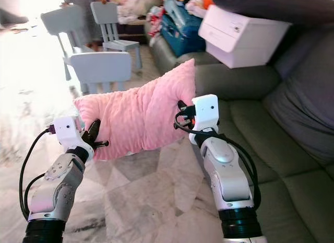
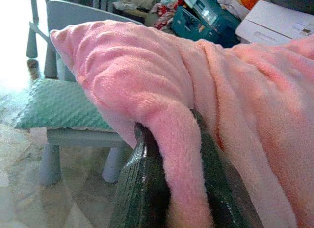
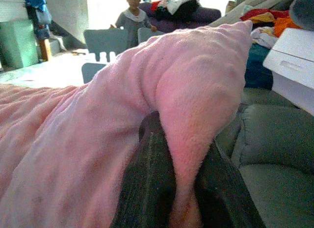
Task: Move the pillow to the sofa
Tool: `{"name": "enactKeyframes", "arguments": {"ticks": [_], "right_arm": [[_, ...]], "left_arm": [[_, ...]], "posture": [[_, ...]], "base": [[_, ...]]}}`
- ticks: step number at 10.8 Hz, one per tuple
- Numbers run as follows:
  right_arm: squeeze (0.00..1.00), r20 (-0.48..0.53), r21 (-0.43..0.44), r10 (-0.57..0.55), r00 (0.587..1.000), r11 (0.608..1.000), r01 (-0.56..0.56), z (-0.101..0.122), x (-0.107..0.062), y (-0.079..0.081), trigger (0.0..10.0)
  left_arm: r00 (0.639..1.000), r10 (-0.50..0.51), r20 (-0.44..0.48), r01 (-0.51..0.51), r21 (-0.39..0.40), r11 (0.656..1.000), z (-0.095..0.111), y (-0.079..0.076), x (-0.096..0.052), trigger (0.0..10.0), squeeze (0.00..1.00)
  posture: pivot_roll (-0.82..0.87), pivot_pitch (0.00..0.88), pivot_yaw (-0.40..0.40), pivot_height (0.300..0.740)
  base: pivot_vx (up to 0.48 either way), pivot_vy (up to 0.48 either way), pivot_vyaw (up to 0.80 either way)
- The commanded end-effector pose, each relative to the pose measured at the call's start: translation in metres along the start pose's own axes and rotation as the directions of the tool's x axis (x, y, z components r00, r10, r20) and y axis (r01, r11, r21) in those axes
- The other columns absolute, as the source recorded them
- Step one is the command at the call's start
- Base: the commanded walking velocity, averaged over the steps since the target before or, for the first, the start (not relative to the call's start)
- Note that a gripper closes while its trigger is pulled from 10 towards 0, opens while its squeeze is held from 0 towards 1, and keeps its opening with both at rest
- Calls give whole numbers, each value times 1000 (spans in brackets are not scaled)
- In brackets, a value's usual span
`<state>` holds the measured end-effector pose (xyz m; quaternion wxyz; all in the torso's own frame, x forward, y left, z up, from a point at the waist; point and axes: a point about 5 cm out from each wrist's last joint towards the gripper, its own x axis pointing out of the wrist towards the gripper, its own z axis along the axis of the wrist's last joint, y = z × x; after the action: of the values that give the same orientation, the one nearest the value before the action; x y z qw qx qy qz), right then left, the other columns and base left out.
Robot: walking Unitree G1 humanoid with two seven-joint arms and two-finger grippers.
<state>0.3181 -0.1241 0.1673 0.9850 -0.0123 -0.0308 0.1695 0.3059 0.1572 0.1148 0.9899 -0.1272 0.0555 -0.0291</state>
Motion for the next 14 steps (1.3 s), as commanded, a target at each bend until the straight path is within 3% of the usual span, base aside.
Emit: {"name": "enactKeyframes", "arguments": {"ticks": [1,5,8,10,14], "right_arm": [[0,21,0,13,1000,1000,-13,5,0,2,10000],[0,18,1,13,1000,1000,-13,5,0,1,10000],[0,18,7,12,1000,1000,-13,6,0,0,10000],[0,15,5,13,1000,1000,-13,6,0,0,10000],[0,15,6,15,1000,1000,-16,6,0,1,10000]], "left_arm": [[1000,-11,-3,11,8,1000,0,-3,0,10000,0],[1000,-7,11,7,-3,1000,1,-2,0,10000,0],[999,-7,43,10,-72,997,6,1,-1,10000,0],[999,-2,42,6,-86,996,6,2,-2,10000,0],[999,-15,46,19,-97,995,6,1,-2,10000,0]], "posture": [[-135,0,-39,740],[-138,0,-41,740],[-143,0,-42,740],[-144,0,-43,740],[-143,0,-41,740]], "base": [[0,0,0],[-60,0,0],[0,0,0],[0,0,-781],[312,0,-800]]}}
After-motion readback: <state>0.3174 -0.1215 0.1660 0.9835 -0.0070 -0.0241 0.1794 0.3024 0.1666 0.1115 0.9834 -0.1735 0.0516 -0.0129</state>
